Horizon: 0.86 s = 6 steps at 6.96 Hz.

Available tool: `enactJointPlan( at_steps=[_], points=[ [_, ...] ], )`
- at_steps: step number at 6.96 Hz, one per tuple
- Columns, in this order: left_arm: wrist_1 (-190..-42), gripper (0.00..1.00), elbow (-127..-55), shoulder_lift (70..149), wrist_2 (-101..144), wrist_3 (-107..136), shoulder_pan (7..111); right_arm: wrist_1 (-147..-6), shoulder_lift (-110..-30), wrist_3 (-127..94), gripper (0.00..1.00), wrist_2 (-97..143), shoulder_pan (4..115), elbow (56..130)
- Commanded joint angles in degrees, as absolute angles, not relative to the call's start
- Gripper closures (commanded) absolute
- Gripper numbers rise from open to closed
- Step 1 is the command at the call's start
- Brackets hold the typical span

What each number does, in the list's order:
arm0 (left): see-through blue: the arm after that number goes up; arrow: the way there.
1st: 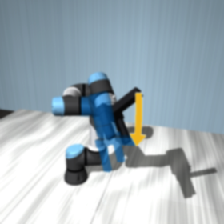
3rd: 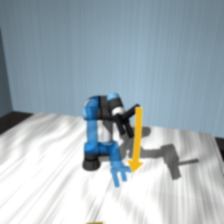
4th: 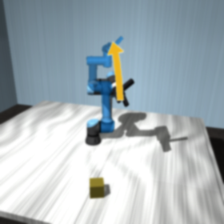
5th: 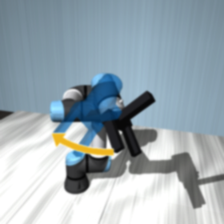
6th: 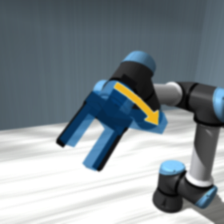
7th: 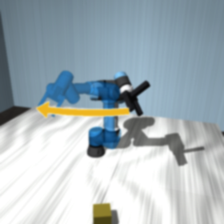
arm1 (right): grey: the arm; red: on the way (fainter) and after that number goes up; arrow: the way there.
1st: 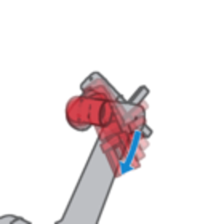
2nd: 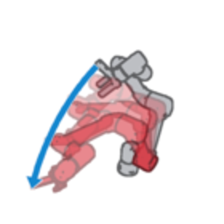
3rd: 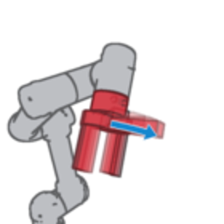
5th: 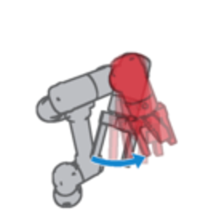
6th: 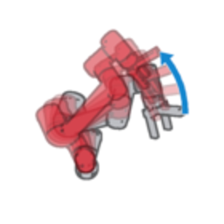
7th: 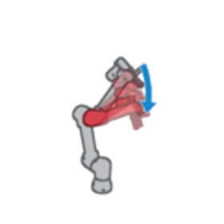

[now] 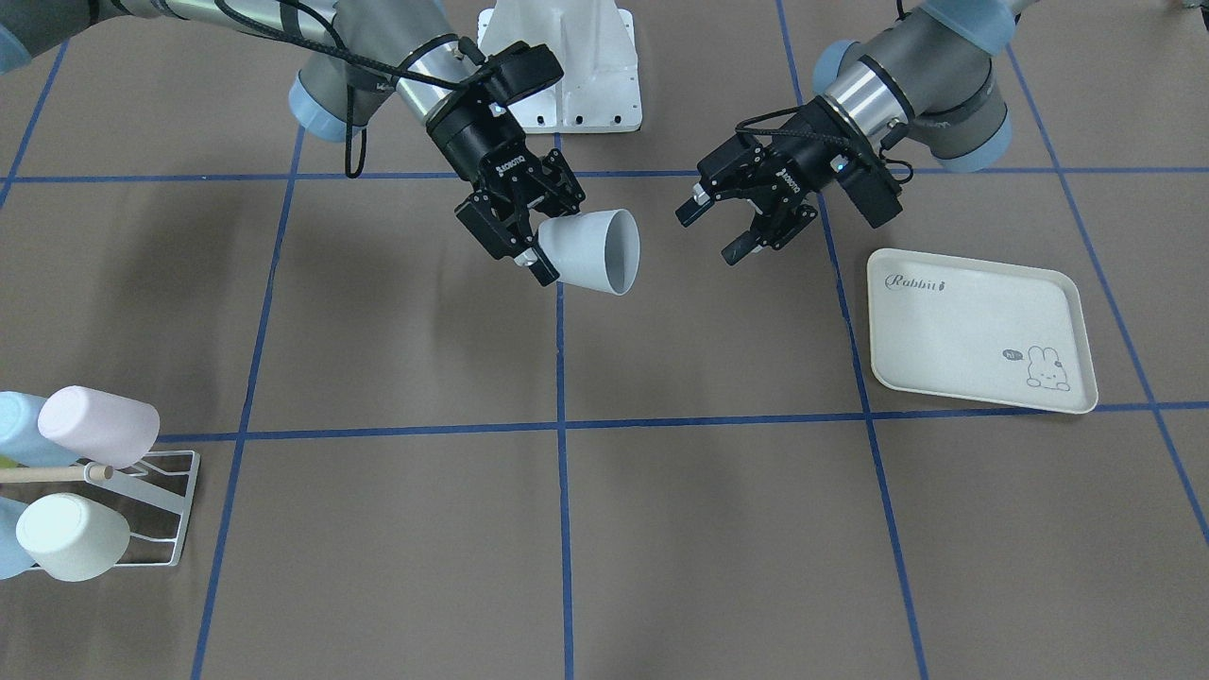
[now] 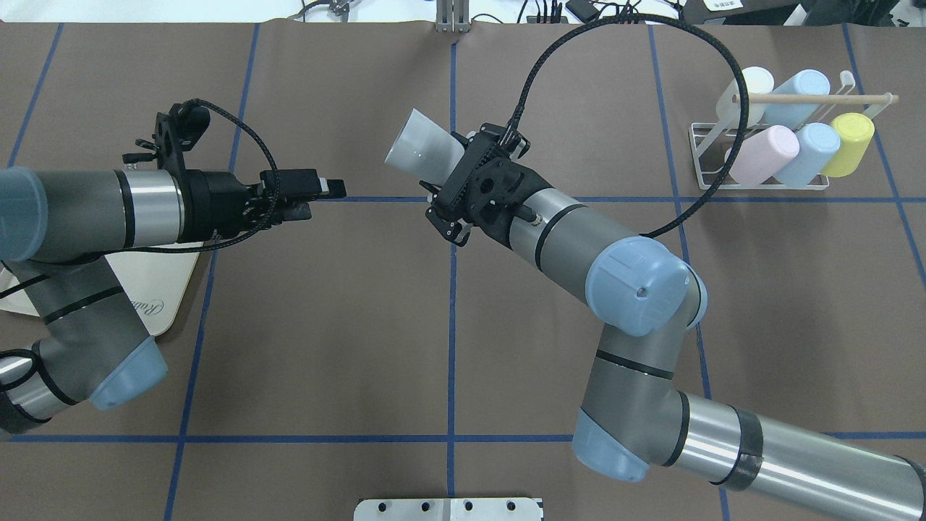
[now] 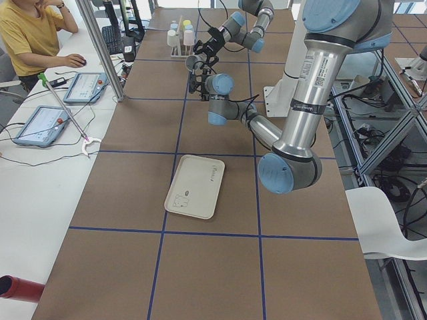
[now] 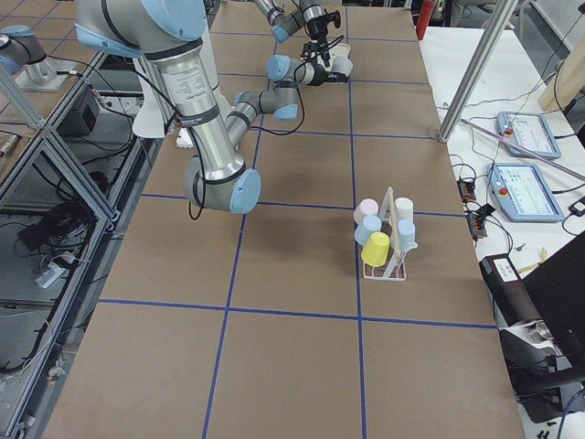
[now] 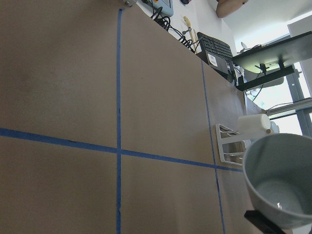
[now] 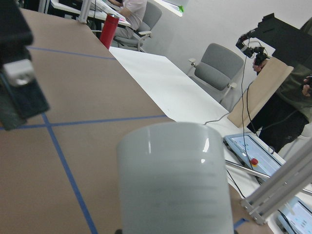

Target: Transfer IKEA cup to right arm and place on rack

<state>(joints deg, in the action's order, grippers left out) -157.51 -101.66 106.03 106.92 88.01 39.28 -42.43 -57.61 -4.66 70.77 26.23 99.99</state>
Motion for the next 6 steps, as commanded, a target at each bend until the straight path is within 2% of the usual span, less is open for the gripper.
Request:
enactJointPlan(
  at_steps=[1, 3, 4, 6],
  points=[
    [-156.02, 0.00, -101.78, 102.24, 106.87, 78.20, 41.03, -56.44, -58.01, -4.75, 1.00, 71.01, 30.57, 101.25],
    [-137.83, 0.00, -106.05, 101.95, 106.70, 62.48, 44.99, -75.31, -58.36, -3.01, 1.00, 71.10, 34.96, 105.18],
    [-131.81, 0.00, -108.96, 101.95, 106.70, 58.84, 45.70, -86.63, -58.19, 6.15, 1.00, 71.28, 37.68, 109.82],
    [-131.31, 0.00, -110.39, 101.78, 105.65, 59.32, 45.62, -101.90, -58.53, 26.43, 1.00, 71.46, 46.01, 113.90]
  ],
)
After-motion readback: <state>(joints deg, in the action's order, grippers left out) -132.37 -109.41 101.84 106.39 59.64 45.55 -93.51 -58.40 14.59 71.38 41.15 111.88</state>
